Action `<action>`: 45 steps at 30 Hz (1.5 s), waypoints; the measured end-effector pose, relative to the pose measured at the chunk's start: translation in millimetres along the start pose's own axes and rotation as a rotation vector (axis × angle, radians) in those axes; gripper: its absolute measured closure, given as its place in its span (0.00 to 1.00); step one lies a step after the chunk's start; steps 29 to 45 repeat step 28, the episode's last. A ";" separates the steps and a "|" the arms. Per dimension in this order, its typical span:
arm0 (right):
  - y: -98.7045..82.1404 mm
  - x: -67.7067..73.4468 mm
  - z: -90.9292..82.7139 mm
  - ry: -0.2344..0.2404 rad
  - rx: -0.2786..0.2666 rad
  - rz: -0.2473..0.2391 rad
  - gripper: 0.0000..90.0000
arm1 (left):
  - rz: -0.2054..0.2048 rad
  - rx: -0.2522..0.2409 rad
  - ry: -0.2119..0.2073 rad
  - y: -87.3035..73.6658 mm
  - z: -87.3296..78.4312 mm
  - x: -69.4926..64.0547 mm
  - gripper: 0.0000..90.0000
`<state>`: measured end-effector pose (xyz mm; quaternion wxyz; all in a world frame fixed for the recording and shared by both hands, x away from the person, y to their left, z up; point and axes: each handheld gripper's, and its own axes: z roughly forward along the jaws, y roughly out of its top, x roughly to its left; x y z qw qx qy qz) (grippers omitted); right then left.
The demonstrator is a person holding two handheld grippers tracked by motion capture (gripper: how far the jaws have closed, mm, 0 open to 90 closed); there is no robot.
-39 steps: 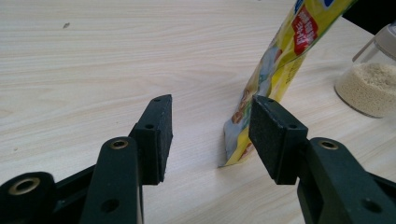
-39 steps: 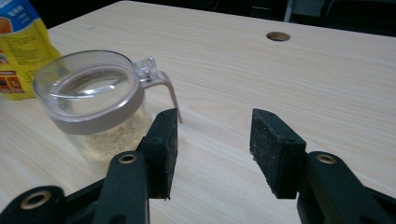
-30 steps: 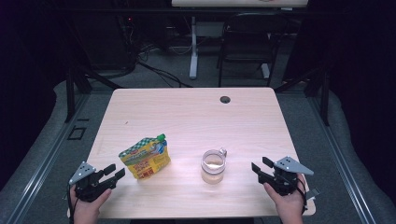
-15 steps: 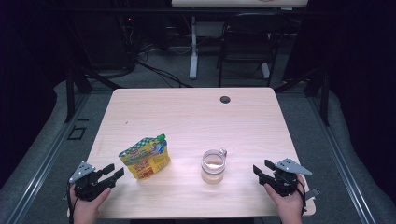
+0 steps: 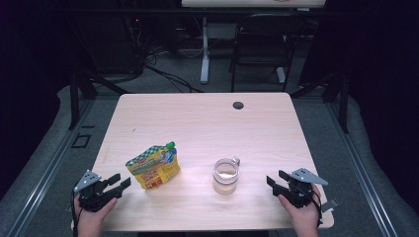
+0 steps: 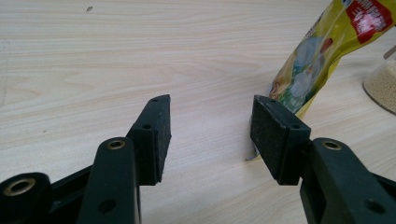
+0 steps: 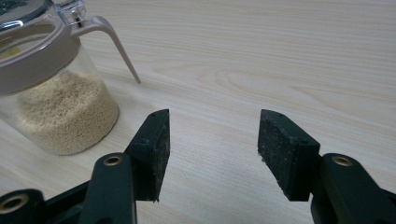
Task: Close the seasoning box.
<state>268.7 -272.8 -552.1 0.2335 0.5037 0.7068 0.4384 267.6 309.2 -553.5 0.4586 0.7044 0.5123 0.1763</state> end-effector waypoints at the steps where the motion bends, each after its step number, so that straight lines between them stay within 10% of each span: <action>1: -0.1 0.5 0.6 0.005 -0.001 -0.001 0.49 | 0.000 0.001 0.001 -0.1 0.2 0.1 0.53; 45: -2.4 4.8 7.0 0.015 0.016 0.001 0.48 | -0.019 0.011 0.039 0.9 1.5 3.6 0.52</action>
